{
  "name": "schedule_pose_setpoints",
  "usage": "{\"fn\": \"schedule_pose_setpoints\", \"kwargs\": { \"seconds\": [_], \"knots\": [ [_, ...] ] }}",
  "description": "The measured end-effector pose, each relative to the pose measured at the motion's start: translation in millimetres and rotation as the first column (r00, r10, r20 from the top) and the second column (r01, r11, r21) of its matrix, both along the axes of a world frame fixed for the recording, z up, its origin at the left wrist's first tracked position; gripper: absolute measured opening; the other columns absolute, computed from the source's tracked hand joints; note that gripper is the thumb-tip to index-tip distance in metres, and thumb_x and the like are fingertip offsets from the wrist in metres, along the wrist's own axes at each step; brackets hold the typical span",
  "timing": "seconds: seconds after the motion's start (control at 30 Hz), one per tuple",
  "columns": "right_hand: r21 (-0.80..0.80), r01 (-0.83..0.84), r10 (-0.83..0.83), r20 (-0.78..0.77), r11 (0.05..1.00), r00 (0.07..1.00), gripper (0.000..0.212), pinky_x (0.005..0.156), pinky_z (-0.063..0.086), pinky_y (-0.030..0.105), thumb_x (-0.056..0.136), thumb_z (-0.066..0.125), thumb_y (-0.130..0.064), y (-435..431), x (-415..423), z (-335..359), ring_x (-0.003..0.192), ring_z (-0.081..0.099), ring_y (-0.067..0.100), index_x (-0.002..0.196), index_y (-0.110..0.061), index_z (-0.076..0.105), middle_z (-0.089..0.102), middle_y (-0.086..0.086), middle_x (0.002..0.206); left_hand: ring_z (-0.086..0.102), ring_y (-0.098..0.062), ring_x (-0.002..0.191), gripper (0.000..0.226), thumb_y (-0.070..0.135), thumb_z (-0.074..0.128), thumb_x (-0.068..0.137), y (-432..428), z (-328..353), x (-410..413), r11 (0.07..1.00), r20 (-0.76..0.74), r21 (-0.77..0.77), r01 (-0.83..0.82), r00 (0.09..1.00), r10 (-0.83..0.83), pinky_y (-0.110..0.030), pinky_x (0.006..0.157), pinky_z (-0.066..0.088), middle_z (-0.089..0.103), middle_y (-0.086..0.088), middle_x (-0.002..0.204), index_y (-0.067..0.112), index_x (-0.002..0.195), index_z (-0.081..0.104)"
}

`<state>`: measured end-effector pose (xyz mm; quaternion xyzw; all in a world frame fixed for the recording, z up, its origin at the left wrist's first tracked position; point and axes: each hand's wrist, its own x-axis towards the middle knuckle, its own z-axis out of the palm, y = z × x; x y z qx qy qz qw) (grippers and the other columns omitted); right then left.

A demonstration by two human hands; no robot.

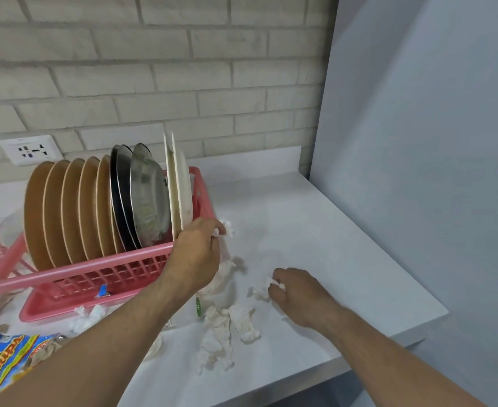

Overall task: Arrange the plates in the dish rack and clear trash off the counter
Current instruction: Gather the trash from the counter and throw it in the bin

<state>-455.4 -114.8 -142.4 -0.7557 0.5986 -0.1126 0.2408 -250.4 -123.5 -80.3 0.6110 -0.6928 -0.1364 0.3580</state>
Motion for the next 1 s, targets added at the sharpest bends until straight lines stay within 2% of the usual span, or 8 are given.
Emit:
{"fn": "schedule_pose_setpoints", "kwargs": {
  "seconds": [0.17, 0.3, 0.4, 0.53, 0.67, 0.77, 0.9, 1.0],
  "knots": [
    [-0.029, 0.189, -0.179, 0.215, 0.981, 0.96, 0.028, 0.054, 0.035, 0.029, 0.085, 0.055, -0.025, -3, -11, 13, 0.06, 0.043, 0.015, 0.065, -0.008, 0.046, 0.048, -0.001, 0.068, 0.056, -0.015, 0.068, 0.007, 0.02, 0.05, 0.091, 0, -4, -9, 0.996, -0.038, 0.093, 0.0, 0.999, 0.004, -0.025, 0.054, 0.04, 0.059, -0.001, 0.081, 0.02, 0.084, 0.049],
    [-0.017, 0.332, -0.305, 0.356, 0.943, 0.883, 0.024, 0.04, 0.028, 0.018, 0.08, 0.061, -0.018, -1, -16, 21, 0.05, 0.034, 0.013, 0.064, -0.012, 0.045, 0.043, -0.001, 0.062, 0.05, -0.012, 0.059, 0.021, 0.023, 0.06, 0.09, -2, -16, -19, 0.994, 0.124, 0.095, -0.051, 0.992, 0.039, -0.028, 0.051, 0.043, 0.055, -0.001, 0.07, 0.017, 0.075, 0.045],
    [-0.016, 0.367, -0.336, 0.369, 0.93, 0.867, 0.012, 0.041, 0.031, 0.018, 0.087, 0.056, -0.015, 2, -19, 24, 0.052, 0.04, 0.012, 0.077, -0.015, 0.048, 0.05, -0.004, 0.069, 0.062, -0.018, 0.071, 0.01, 0.008, 0.047, 0.094, -11, -31, -23, 0.973, 0.314, 0.222, -0.069, 0.95, -0.004, -0.036, 0.064, 0.056, 0.061, -0.005, 0.085, 0.015, 0.102, 0.047],
    [0.041, 0.31, -0.294, 0.453, 0.95, 0.841, 0.022, 0.041, 0.037, 0.012, 0.096, 0.04, -0.008, 11, -23, 33, 0.048, 0.054, 0.002, 0.097, -0.018, 0.06, 0.058, -0.004, 0.078, 0.068, -0.027, 0.085, 0.025, 0.008, 0.048, 0.093, -23, -46, -25, 0.965, 0.635, 0.236, -0.118, 0.77, -0.061, -0.039, 0.069, 0.057, 0.065, -0.007, 0.098, 0.012, 0.117, 0.046],
    [0.116, 0.363, -0.37, 0.503, 0.925, 0.781, 0.027, 0.038, 0.037, 0.012, 0.093, 0.04, -0.005, 19, -27, 40, 0.039, 0.052, -0.001, 0.076, -0.003, 0.061, 0.06, -0.005, 0.061, 0.069, -0.026, 0.086, 0.018, 0.007, 0.055, 0.089, -28, -47, -29, 0.945, 0.828, 0.234, -0.229, 0.556, -0.07, -0.035, 0.069, 0.055, 0.07, -0.007, 0.097, 0.01, 0.105, 0.064],
    [0.132, 0.387, -0.392, 0.546, 0.913, 0.74, 0.036, 0.037, 0.036, 0.014, 0.096, 0.041, -0.011, 23, -31, 40, 0.036, 0.047, 0.002, 0.06, -0.008, 0.043, 0.055, -0.013, 0.052, 0.07, -0.025, 0.087, 0.021, 0.0, 0.054, 0.086, -28, -45, -36, 0.951, 0.861, 0.211, -0.226, 0.503, -0.072, -0.033, 0.066, 0.054, 0.07, -0.007, 0.097, 0.008, 0.102, 0.065],
    [0.079, 0.414, -0.394, 0.505, 0.907, 0.768, 0.049, 0.041, 0.035, 0.012, 0.088, 0.063, -0.047, 22, -32, 38, 0.045, 0.048, 0.009, 0.065, -0.013, 0.035, 0.042, -0.009, 0.054, 0.069, -0.022, 0.086, 0.018, 0.005, 0.056, 0.089, -28, -44, -33, 0.98, 0.791, 0.153, -0.126, 0.61, -0.045, -0.033, 0.068, 0.054, 0.066, -0.002, 0.099, 0.012, 0.104, 0.059],
    [0.08, 0.428, -0.407, 0.502, 0.9, 0.763, 0.034, 0.039, 0.033, 0.012, 0.085, 0.065, -0.027, 22, -28, 41, 0.052, 0.058, 0.016, 0.07, -0.013, 0.037, 0.041, 0.0, 0.065, 0.065, -0.022, 0.086, 0.019, 0.03, 0.054, 0.095, -24, -38, -31, 0.993, 0.644, 0.115, -0.029, 0.763, -0.052, -0.03, 0.064, 0.048, 0.058, -0.001, 0.1, 0.013, 0.103, 0.052]
  ]
}}
